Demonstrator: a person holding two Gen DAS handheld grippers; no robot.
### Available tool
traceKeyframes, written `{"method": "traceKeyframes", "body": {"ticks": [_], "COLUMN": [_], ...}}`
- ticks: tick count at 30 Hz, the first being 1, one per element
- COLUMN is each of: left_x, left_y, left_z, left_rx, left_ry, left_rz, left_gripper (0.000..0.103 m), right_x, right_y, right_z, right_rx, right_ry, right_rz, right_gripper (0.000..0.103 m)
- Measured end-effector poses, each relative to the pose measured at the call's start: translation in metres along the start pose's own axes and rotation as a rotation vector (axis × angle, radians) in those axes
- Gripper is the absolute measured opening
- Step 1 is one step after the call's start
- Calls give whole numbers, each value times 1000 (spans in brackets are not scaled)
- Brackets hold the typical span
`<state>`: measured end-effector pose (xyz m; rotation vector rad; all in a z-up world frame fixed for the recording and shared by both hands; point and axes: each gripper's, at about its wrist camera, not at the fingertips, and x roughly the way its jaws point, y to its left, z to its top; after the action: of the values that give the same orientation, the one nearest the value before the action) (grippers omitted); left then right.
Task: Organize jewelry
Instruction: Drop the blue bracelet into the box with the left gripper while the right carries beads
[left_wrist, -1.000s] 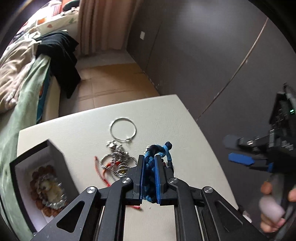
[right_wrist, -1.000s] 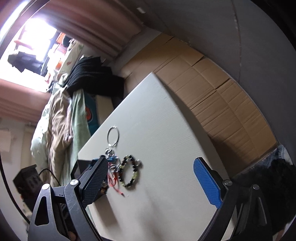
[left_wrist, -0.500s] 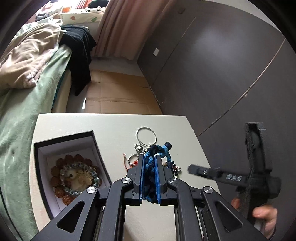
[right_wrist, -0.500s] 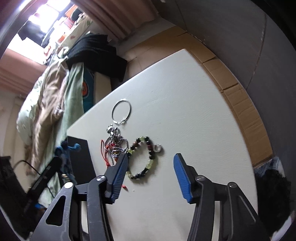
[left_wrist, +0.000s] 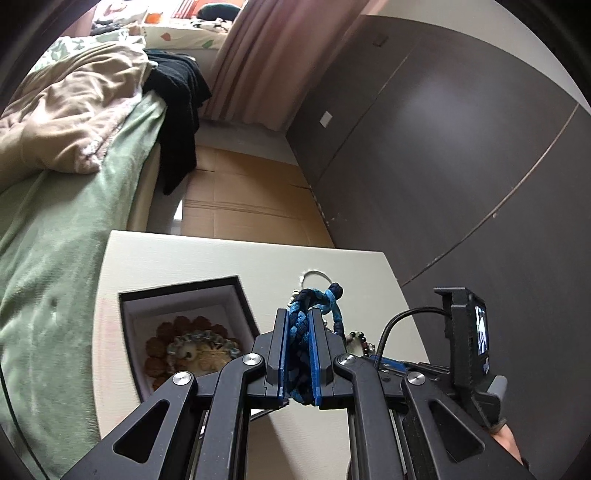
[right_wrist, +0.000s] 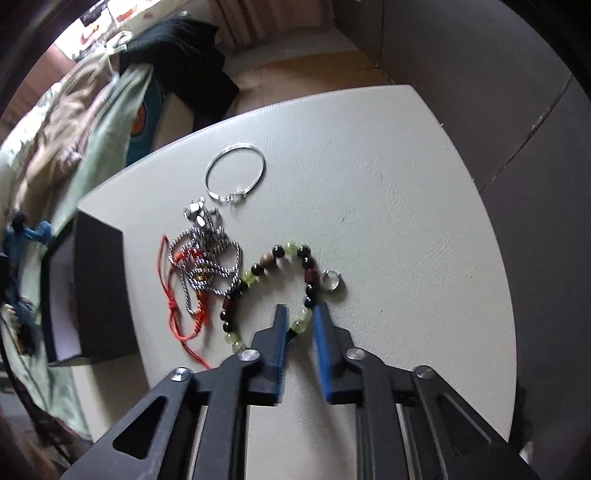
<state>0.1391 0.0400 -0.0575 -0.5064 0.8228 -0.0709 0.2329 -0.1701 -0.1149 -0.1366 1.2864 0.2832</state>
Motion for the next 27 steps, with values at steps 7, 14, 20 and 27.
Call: {"method": "traceKeyframes", "body": {"ticks": [7,14,20,27], "left_x": [-12,-9,-2,-30], "left_y": [13,33,45,55], "left_z": [1,2,2,10], "left_rx": [-20,-52,-99,-112], "left_ry": [-7,10,73,-8], "left_rz": [15,81,63,104], "left_gripper": [10,10,58,91], "right_x": [-14,-57,-75,-85], "right_y": [-2,3,18,48], "right_z": [-1,-2,-2,2], "right_rx": [48,50,39,-1], "right_ry": [-43,-166,-228,-300], "right_rz": [94,322,421,561], "right_gripper": [9,9,9,9]}}
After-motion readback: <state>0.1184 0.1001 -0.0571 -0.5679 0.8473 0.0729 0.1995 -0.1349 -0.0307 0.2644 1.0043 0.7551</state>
